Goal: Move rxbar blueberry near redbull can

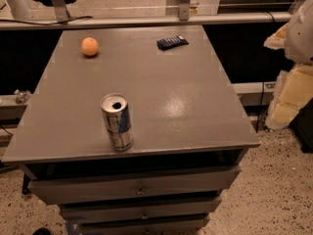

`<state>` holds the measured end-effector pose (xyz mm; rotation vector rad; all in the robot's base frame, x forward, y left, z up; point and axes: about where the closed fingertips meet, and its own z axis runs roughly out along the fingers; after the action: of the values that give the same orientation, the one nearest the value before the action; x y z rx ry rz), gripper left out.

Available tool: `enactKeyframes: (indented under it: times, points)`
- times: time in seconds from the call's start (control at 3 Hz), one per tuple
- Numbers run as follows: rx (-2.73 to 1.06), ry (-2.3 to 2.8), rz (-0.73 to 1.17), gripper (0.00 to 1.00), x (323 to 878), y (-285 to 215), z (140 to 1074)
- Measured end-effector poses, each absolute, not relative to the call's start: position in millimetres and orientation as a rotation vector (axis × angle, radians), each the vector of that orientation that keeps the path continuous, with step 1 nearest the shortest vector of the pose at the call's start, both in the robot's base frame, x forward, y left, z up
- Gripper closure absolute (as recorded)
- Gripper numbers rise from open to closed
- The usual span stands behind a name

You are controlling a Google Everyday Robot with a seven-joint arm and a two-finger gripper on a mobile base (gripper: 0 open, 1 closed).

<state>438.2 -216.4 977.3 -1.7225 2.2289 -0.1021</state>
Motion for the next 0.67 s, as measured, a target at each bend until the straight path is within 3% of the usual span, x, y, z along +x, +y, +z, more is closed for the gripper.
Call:
enactKeyframes:
  times: [0.67]
  points:
    - [-1.690, 2.176, -0.035, 0.00, 463, -203, 975]
